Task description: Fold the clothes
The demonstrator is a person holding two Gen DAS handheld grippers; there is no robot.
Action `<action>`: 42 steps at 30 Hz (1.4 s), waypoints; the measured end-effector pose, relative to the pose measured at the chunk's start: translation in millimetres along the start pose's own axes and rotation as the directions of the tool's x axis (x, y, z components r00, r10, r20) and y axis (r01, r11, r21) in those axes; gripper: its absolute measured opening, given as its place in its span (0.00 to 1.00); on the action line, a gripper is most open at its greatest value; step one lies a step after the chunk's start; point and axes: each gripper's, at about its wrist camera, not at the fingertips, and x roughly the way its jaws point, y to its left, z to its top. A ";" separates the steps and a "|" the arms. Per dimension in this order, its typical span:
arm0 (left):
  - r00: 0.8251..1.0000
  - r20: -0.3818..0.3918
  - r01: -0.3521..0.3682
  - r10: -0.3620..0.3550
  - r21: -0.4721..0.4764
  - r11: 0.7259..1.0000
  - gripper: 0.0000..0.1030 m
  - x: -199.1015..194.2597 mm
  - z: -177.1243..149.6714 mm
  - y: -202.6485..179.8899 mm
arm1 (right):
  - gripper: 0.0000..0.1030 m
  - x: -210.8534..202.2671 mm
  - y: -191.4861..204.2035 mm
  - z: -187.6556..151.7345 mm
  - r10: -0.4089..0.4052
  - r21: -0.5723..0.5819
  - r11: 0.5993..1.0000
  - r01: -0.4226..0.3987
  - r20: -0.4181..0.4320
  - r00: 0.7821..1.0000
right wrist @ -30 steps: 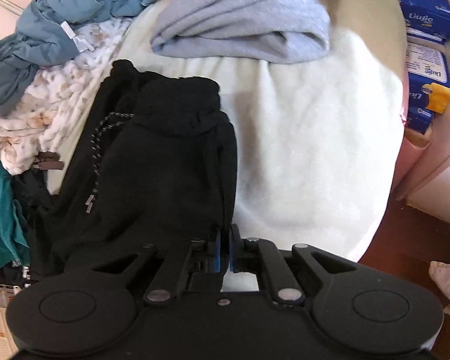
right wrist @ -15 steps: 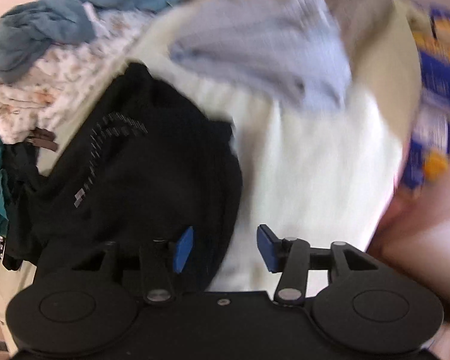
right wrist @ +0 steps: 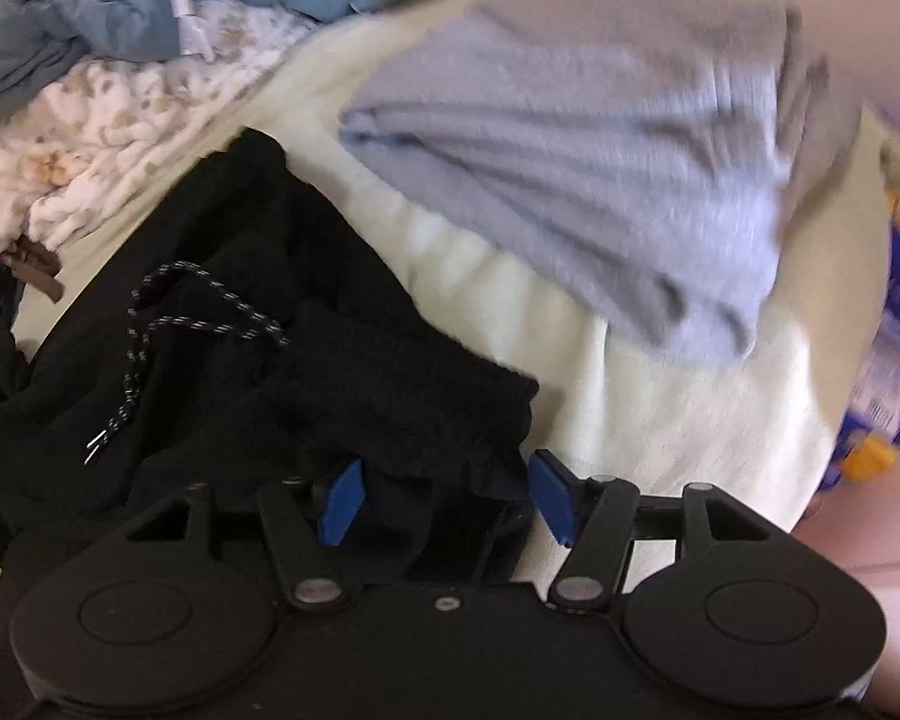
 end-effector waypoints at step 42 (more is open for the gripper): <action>0.892 -0.213 0.444 -0.398 0.253 0.860 0.13 117.6 41.6 -28.9 | 0.04 14.2 355.5 -92.7 0.085 -0.802 0.277 -0.530 -0.529 0.845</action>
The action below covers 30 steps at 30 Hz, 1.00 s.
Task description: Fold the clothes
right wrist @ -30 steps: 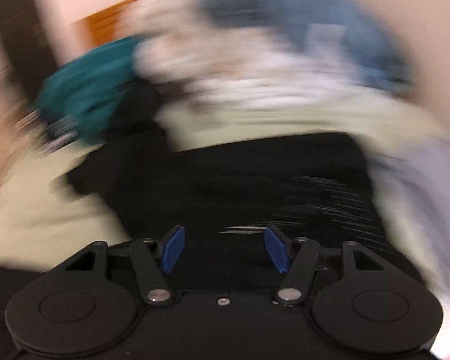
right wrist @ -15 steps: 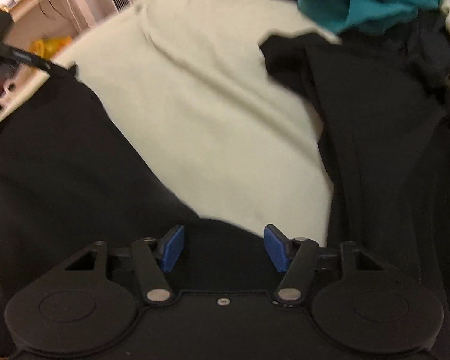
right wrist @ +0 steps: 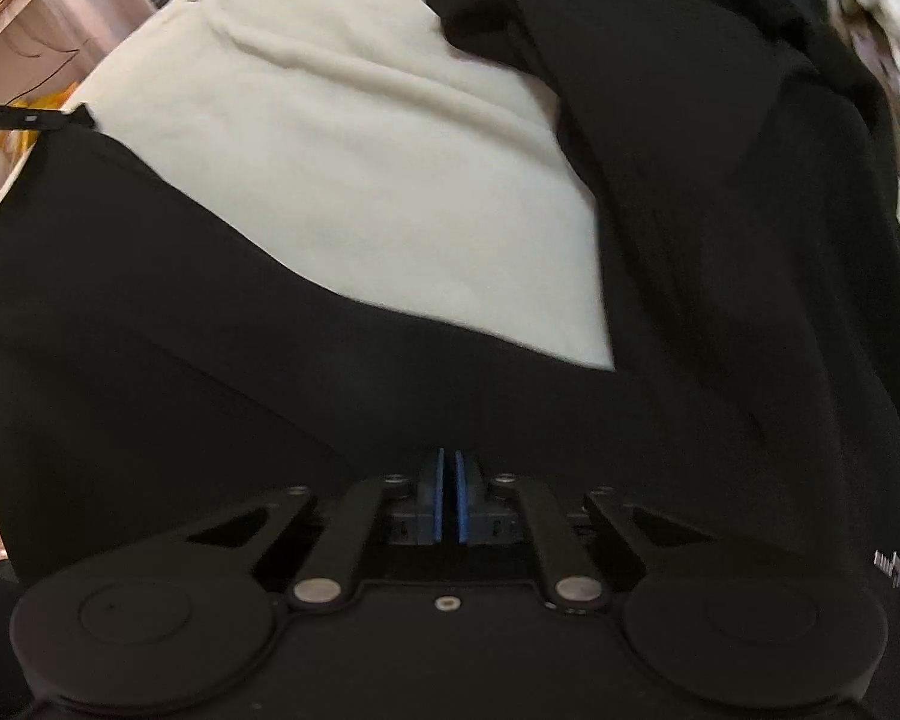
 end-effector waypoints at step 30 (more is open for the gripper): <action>0.979 0.034 -0.205 0.203 0.093 0.974 0.02 -25.6 -4.7 45.5 | 0.04 -10.3 -5.3 -9.3 0.017 0.068 0.998 -0.017 -0.006 1.000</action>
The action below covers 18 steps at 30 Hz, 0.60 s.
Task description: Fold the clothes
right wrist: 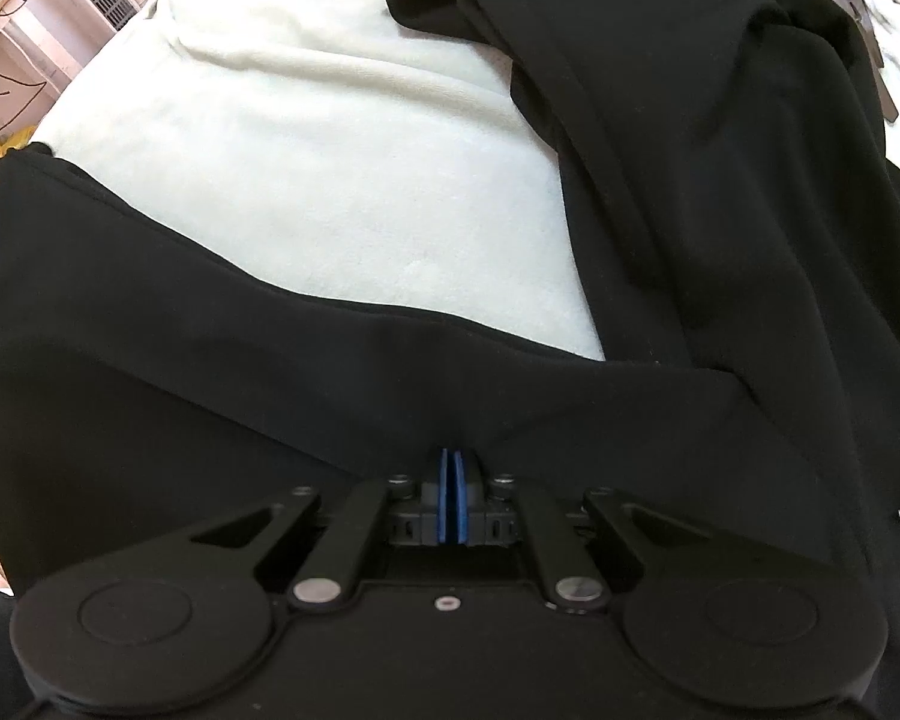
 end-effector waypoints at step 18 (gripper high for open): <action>0.981 -0.051 0.160 -0.185 -0.308 0.938 0.39 46.3 28.9 38.1 | 0.07 -6.7 -6.9 -0.9 -0.003 0.041 0.999 0.001 0.042 0.999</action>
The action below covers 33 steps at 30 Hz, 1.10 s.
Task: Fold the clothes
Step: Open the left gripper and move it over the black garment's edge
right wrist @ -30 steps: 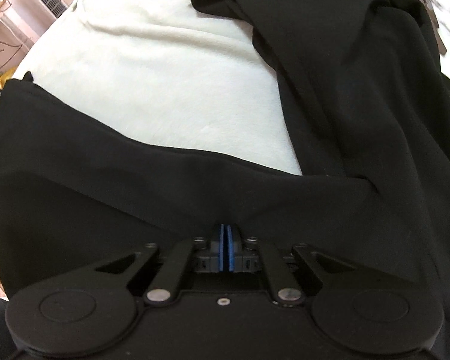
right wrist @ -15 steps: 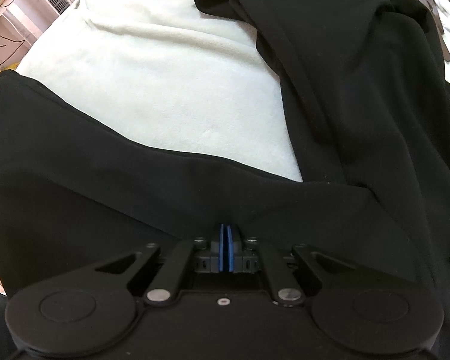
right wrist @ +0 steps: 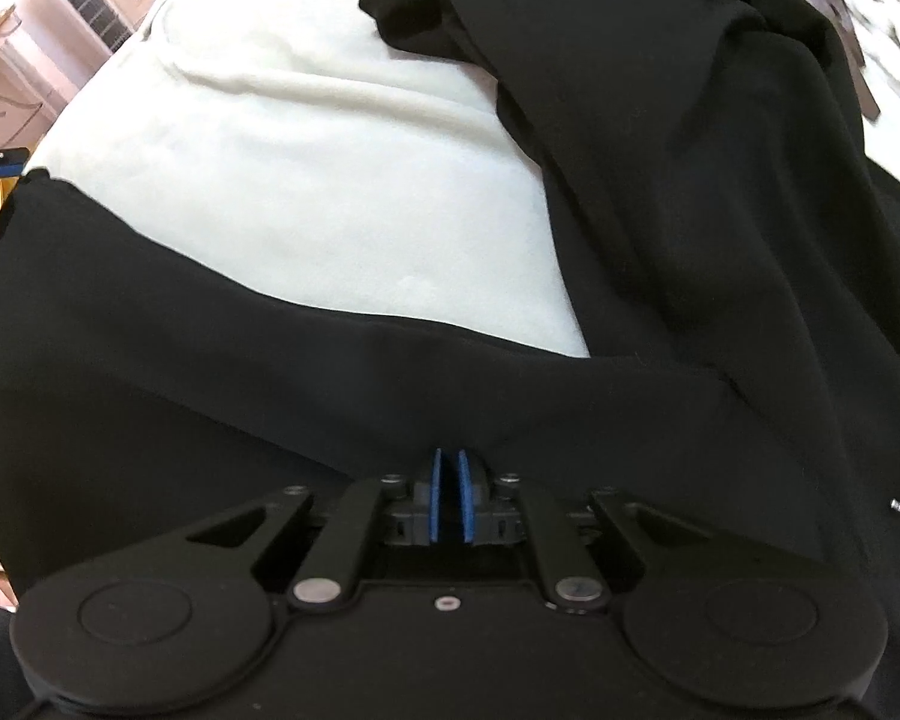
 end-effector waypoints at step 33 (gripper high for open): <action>0.947 0.097 -0.316 0.306 0.113 0.942 0.45 -28.3 6.4 -39.5 | 0.08 15.6 1.8 -17.6 0.033 0.015 0.999 -0.033 -0.002 0.999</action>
